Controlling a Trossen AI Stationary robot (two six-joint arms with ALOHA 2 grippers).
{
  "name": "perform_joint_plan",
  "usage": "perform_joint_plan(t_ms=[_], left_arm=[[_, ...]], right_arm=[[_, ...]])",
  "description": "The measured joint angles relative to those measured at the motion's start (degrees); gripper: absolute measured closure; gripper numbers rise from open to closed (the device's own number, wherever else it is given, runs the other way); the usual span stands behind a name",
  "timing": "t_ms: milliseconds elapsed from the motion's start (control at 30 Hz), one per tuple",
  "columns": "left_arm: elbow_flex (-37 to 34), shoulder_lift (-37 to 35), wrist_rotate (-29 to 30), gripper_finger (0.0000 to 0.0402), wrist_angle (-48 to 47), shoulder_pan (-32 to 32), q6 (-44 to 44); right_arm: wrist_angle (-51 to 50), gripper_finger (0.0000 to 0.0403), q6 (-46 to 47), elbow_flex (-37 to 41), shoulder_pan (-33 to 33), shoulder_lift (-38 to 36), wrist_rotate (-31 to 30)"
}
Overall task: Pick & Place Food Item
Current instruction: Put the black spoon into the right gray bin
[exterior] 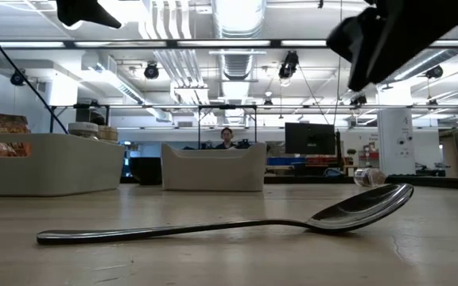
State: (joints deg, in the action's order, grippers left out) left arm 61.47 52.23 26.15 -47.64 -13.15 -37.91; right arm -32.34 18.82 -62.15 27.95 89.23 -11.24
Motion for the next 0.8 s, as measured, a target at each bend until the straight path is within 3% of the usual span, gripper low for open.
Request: perform_joint_plan(t_ms=[133, 200, 300, 467, 533, 800], left_arm=[[-0.11, 0.28, 0.74, 0.003, 2.82, 0.0, -2.72], [-0.07, 1.07, -1.82, 0.003, 4.1, 0.0, -6.72], [-0.79, 3.99, -11.53, 0.003, 11.65, -0.03, -8.59], [-1.99, 12.85, -30.56, 0.003, 28.34, -0.76, 4.04], [-1.54, 16.42, -35.76, 0.003, 30.87, -0.81, 6.36], [0.07, 27.04, -37.11, 0.003, 32.41, -0.76, 6.39]], right_arm=[[0.66, 0.0304, 0.62, 2.5, 1.4, -1.1, -5.09], [2.73, 0.031, -0.18, 3.5, 1.83, -2.02, -8.59], [5.24, 0.0316, -1.92, 4.58, 1.95, -3.44, -10.42], [8.6, 0.0317, -5.24, 5.22, 1.96, -5.67, -11.7], [8.97, 0.0317, -5.75, 5.25, 2.21, -6.49, -11.93], [9.37, 0.0317, -5.98, 5.47, 3.28, -7.4, -11.99]])
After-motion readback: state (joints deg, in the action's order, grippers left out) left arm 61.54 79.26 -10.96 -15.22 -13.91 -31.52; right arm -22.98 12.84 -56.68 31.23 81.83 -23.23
